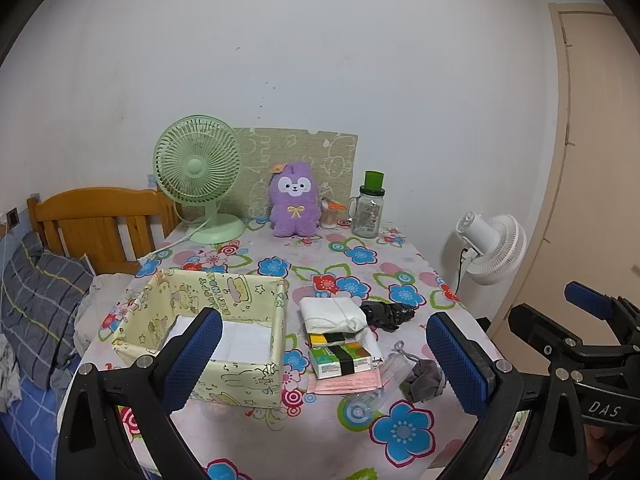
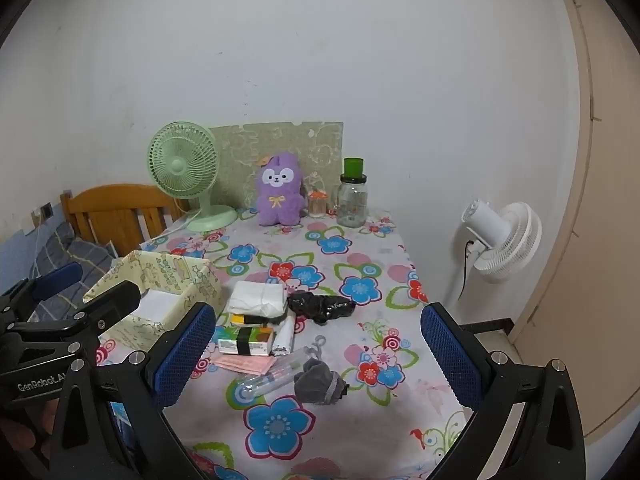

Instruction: Organize soft objects

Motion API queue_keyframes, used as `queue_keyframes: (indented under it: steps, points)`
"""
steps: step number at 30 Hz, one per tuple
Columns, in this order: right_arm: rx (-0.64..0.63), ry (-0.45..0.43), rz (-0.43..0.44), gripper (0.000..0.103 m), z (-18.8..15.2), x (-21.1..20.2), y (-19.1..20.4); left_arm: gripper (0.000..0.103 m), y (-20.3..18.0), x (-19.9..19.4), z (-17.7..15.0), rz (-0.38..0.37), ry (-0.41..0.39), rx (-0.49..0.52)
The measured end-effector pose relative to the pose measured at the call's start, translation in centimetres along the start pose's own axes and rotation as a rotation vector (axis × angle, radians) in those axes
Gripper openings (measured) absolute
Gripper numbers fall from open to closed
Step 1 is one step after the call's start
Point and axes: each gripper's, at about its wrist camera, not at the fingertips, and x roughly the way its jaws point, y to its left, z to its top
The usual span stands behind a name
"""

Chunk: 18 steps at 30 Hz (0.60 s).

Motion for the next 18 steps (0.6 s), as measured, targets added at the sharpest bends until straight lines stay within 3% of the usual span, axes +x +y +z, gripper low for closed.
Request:
queue_keyframes:
  steps: [18]
  points:
    - [0.002,0.011,0.015,0.103,0.42,-0.03,-0.18,0.103,0.24,0.50,-0.04,0.011,0.011,-0.001]
